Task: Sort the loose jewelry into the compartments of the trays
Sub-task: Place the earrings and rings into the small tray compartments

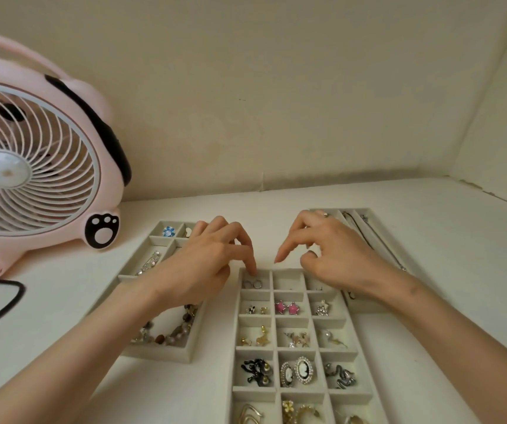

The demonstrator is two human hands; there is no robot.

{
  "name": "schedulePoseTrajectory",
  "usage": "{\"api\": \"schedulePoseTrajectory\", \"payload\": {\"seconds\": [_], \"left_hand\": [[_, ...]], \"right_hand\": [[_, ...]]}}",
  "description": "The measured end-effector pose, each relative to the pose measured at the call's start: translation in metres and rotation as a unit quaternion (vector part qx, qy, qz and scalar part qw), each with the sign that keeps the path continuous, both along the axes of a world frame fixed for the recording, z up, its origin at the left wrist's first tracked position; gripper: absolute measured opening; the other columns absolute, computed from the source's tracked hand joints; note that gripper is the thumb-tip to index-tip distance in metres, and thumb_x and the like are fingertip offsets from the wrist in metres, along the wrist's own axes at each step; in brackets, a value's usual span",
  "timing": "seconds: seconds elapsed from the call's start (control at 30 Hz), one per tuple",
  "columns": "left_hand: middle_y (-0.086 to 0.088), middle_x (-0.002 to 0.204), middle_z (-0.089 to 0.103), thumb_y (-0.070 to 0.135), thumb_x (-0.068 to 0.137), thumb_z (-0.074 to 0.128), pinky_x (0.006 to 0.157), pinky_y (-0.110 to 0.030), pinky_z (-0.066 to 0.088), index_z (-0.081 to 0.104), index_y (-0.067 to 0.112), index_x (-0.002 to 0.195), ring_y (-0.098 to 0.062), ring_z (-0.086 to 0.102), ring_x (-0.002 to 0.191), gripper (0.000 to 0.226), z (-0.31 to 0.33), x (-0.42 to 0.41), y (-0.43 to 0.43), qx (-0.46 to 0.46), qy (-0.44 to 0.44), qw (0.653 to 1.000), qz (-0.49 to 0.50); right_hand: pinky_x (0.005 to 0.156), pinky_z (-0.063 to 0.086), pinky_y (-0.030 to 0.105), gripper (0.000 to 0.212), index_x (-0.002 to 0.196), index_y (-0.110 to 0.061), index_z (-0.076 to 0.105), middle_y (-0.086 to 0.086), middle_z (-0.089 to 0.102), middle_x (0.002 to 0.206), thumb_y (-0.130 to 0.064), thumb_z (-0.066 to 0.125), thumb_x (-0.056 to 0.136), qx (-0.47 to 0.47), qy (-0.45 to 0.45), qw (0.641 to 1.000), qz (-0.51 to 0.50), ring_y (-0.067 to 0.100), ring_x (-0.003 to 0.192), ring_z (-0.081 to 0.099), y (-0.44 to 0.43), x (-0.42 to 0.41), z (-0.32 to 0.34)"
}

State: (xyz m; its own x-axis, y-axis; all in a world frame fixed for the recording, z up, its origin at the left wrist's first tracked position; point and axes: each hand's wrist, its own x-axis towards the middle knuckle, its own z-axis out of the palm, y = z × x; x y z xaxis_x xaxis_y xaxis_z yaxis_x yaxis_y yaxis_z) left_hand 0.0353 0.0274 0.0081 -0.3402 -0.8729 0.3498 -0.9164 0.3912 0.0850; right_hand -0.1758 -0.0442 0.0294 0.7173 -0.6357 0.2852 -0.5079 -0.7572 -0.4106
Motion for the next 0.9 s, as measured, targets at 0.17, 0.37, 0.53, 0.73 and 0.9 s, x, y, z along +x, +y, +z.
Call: {"api": "schedulePoseTrajectory", "payload": {"seconds": [0.17, 0.37, 0.53, 0.73, 0.9], "left_hand": [[0.019, 0.103, 0.053, 0.015, 0.079, 0.042, 0.086, -0.023, 0.029, 0.062, 0.035, 0.089, -0.005, 0.037, 0.094, 0.030, -0.001, -0.010, -0.001, -0.026, 0.116, 0.993, 0.017], [0.018, 0.101, 0.054, 0.045, 0.080, 0.042, 0.089, -0.027, 0.031, 0.062, 0.035, 0.089, -0.006, 0.041, 0.096, 0.024, -0.003, -0.020, -0.003, -0.040, 0.159, 0.986, 0.031], [0.017, 0.100, 0.055, 0.049, 0.078, 0.041, 0.087, -0.030, 0.032, 0.063, 0.035, 0.087, -0.005, 0.040, 0.096, 0.027, -0.003, -0.019, -0.003, -0.024, 0.166, 0.985, 0.044], [0.017, 0.099, 0.053, 0.048, 0.081, 0.058, 0.086, -0.026, 0.027, 0.062, 0.037, 0.082, -0.008, 0.038, 0.098, 0.012, 0.007, -0.024, -0.005, 0.024, 0.122, 0.992, 0.037], [0.014, 0.096, 0.048, 0.042, 0.082, 0.064, 0.084, -0.028, 0.026, 0.066, 0.036, 0.087, -0.008, 0.034, 0.095, 0.008, 0.016, -0.032, -0.009, 0.075, 0.055, 0.995, 0.027]], "right_hand": [[0.080, 0.037, 0.023, 0.029, 0.074, -0.038, 0.070, -0.012, 0.053, 0.091, -0.012, 0.060, 0.080, 0.025, 0.053, 0.998, 0.004, 0.007, 0.089, 0.045, -0.001, -0.007, 0.003], [0.071, 0.030, 0.022, 0.003, 0.075, -0.035, 0.069, -0.011, 0.054, 0.093, -0.035, 0.071, 0.078, -0.007, 0.109, 0.994, 0.007, 0.004, 0.084, 0.039, 0.004, 0.002, 0.003], [0.074, 0.030, 0.025, 0.008, 0.082, -0.028, 0.072, -0.010, 0.050, 0.087, -0.035, 0.068, 0.082, -0.033, 0.138, 0.990, 0.000, 0.009, 0.088, 0.041, 0.005, 0.005, 0.000], [0.072, 0.028, 0.024, 0.015, 0.085, -0.022, 0.069, -0.011, 0.050, 0.086, -0.033, 0.059, 0.085, -0.059, 0.141, 0.988, 0.012, 0.011, 0.090, 0.046, 0.002, 0.008, -0.010], [0.064, 0.034, 0.016, 0.009, 0.080, -0.020, 0.070, -0.009, 0.055, 0.084, -0.027, 0.065, 0.083, 0.026, 0.044, 0.999, -0.005, -0.003, 0.073, 0.046, -0.007, -0.001, -0.004]]}}
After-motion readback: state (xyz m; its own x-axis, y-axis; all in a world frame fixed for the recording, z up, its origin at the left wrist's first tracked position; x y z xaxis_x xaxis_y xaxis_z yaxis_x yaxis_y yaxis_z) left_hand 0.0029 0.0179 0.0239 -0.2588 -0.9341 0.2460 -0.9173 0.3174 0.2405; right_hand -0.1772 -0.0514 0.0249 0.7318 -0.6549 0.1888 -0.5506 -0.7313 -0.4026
